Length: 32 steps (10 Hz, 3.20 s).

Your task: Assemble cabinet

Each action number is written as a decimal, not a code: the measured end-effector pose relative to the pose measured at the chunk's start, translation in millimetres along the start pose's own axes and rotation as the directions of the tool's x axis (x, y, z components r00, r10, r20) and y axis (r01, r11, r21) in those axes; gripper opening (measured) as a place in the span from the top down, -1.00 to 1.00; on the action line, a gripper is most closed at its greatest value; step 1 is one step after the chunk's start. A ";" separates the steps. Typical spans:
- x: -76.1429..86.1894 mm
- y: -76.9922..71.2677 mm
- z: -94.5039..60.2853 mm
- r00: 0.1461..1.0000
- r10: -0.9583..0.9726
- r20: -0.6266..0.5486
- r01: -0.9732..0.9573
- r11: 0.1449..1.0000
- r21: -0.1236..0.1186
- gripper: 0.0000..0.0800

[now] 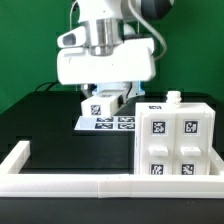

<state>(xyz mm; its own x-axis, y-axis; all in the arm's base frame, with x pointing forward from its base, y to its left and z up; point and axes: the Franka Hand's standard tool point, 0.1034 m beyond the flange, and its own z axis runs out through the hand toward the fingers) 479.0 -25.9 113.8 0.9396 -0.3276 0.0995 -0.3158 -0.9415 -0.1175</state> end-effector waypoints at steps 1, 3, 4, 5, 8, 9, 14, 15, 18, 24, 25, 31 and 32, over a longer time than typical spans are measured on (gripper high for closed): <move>4.2 -17.3 -10.3 1.000 -0.007 0.002 0.007 1.000 0.003 -0.39; 16.8 -48.7 -26.0 0.996 -0.084 0.017 0.084 0.996 -0.016 -0.39; 24.4 -62.6 -31.4 0.992 -0.123 0.028 0.124 0.992 -0.020 -0.39; 29.7 -73.1 -33.5 0.991 -0.127 0.046 0.128 0.991 -0.023 -0.39; 31.5 -78.8 -32.3 0.993 -0.115 0.042 0.116 0.993 -0.035 -0.39; 31.2 -79.2 -32.2 0.992 -0.116 0.042 0.117 0.993 -0.035 -0.39; 68.0 -99.9 -48.8 0.949 -0.315 -0.012 0.314 0.949 -0.029 -0.39; 73.7 -102.6 -49.2 0.937 -0.350 -0.006 0.350 0.936 -0.027 -0.39; 72.5 -103.7 -45.7 0.934 -0.356 0.000 0.356 0.934 -0.027 -0.39; 96.8 -129.9 -29.9 0.926 -0.378 0.007 0.378 0.926 -0.019 -0.39; 96.3 -131.1 -29.2 0.925 -0.380 0.007 0.380 0.925 -0.019 -0.39; 85.7 -139.7 -17.0 0.917 -0.399 0.021 0.399 0.917 -0.016 -0.39; 87.1 -139.6 -17.0 0.915 -0.403 0.014 0.403 0.915 -0.016 -0.39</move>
Offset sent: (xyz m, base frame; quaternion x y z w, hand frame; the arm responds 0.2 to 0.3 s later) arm 0.0434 0.0362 0.0338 -0.0498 -0.0392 -0.1057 0.9924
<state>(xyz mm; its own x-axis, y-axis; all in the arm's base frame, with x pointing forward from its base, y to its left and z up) 602.6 75.7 155.7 0.9889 0.0808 0.1244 0.0877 -0.9948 -0.0516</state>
